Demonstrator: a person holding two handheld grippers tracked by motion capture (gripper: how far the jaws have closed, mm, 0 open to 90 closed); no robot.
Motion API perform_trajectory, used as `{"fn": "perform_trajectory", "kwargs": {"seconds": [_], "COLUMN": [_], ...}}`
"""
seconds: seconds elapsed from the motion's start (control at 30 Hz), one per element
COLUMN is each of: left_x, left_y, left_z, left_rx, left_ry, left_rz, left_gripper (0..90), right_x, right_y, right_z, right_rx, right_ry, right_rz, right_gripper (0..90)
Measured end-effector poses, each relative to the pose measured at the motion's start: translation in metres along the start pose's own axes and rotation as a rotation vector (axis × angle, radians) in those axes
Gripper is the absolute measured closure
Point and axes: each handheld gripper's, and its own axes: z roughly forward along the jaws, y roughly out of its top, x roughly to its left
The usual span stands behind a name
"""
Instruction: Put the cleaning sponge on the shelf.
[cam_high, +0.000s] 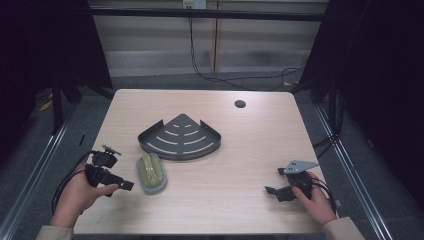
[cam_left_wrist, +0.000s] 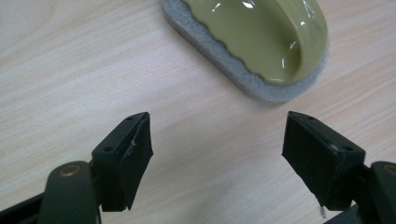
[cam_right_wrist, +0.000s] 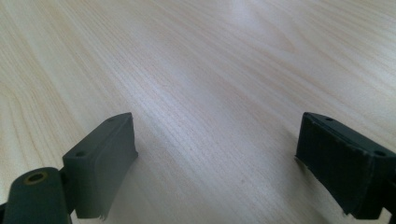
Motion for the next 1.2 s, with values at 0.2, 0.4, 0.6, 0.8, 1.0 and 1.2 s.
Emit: {"fn": "perform_trajectory", "kwargs": {"seconds": [0.2,0.4,0.6,0.8,1.0,1.2], "left_x": [0.0,-0.002,-0.006,-0.008,-0.013,-0.017], "left_y": [0.011,0.019,0.027,0.036,0.048,0.058], "left_z": [-0.004,-0.007,-0.004,-0.001,0.005,0.011], "left_rx": [0.007,0.013,0.023,0.035,0.047,0.054], "left_ry": [-0.011,-0.021,-0.034,-0.037,-0.025,-0.03], "left_rz": [-0.005,-0.015,-0.023,-0.039,-0.051,-0.055], "left_gripper": [24.2,24.8,25.4,25.4,25.7,26.3], "right_x": [0.0,0.0,0.0,0.0,0.0,0.001], "right_y": [0.0,0.0,0.0,0.0,0.002,0.002], "right_z": [0.0,0.0,0.0,0.0,0.002,0.002], "right_rx": [0.0,0.0,0.0,0.0,0.002,0.002], "right_ry": [0.0,0.0,0.0,0.0,-0.004,-0.005], "right_rz": [0.0,0.0,0.001,0.001,0.006,0.006], "right_gripper": [11.2,11.3,11.3,11.2,11.2,11.3]}}
